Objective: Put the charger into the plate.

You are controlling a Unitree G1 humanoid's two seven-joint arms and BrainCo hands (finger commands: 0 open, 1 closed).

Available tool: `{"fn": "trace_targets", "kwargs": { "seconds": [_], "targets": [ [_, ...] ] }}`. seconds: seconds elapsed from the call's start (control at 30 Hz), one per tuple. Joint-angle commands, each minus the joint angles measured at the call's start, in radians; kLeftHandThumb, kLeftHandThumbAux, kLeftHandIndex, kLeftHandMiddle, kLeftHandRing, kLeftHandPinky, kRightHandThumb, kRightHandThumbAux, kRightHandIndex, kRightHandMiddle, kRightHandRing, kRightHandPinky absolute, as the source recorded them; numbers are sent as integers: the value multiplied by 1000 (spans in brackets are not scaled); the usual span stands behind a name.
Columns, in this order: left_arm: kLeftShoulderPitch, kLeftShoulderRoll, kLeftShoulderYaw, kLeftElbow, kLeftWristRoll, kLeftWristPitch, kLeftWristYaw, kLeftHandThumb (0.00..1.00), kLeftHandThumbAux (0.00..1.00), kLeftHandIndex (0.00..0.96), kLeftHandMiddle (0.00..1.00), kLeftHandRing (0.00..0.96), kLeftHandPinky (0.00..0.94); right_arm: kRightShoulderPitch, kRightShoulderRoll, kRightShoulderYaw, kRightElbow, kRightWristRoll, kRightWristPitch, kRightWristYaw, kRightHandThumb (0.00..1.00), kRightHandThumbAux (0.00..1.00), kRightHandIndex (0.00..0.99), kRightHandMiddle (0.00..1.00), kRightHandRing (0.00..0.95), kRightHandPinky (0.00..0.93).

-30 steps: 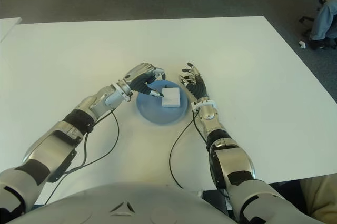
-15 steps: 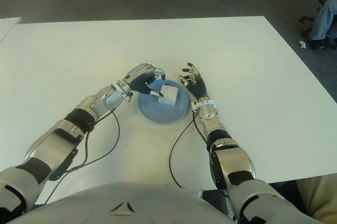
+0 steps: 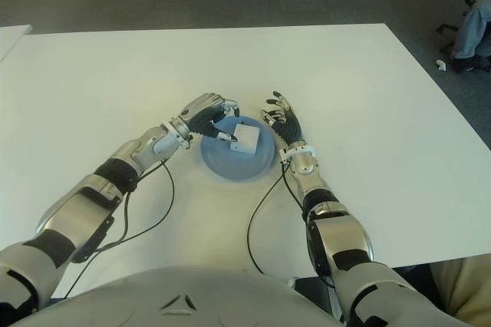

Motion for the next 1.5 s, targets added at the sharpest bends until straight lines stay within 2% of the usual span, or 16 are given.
{"fn": "trace_targets", "kwargs": {
  "seconds": [0.03,0.07,0.1,0.13,0.17,0.23,0.3,0.53,0.87,1.13,1.2,1.3,1.5],
  "targets": [
    [-13,2,7,17,-20,-17,-26,721,689,434,723,690,636,73,18,15,41,-20,69,50,81,566,0,232,377,381],
    [-14,8,6,14,-23,-26,-35,716,689,431,667,634,586,74,19,15,41,-21,70,48,79,566,0,232,376,375],
    [-16,15,4,11,-24,-35,-45,636,586,314,466,445,423,73,20,15,42,-22,71,46,73,563,0,231,369,365],
    [-17,20,2,10,-25,-42,-52,574,512,207,308,296,295,73,21,15,43,-23,72,44,68,559,0,230,364,355],
    [-16,35,5,-5,-31,-54,-71,551,485,169,252,243,249,73,22,16,42,-23,73,45,67,558,0,230,362,351],
    [-13,50,10,-22,-39,-65,-93,444,392,69,103,99,102,74,22,16,42,-23,74,46,58,546,0,225,357,356],
    [-6,74,21,-63,-52,-73,-121,397,354,35,52,50,52,74,21,15,42,-23,75,47,55,540,0,224,356,358],
    [-6,87,43,-99,-67,-74,-137,265,297,2,3,3,3,71,19,10,56,-18,76,58,63,533,0,233,362,368],
    [5,40,132,-62,-282,-92,-252,179,297,0,0,0,0,63,15,17,53,-32,75,43,77,547,0,240,378,400],
    [-20,21,224,91,-416,-123,-334,127,295,0,0,0,0,63,13,19,50,-32,78,44,63,537,0,239,379,382],
    [-33,7,258,167,-452,-122,-347,114,293,0,0,0,0,66,12,21,48,-34,76,41,60,535,0,237,378,387],
    [-38,-5,307,258,-491,-118,-355,97,298,0,0,0,0,69,11,21,45,-33,77,41,60,545,0,232,375,388],
    [-16,-8,365,327,-516,-99,-342,84,328,0,0,0,0,67,11,18,48,-29,77,45,62,559,0,231,377,386]
  ]
}}
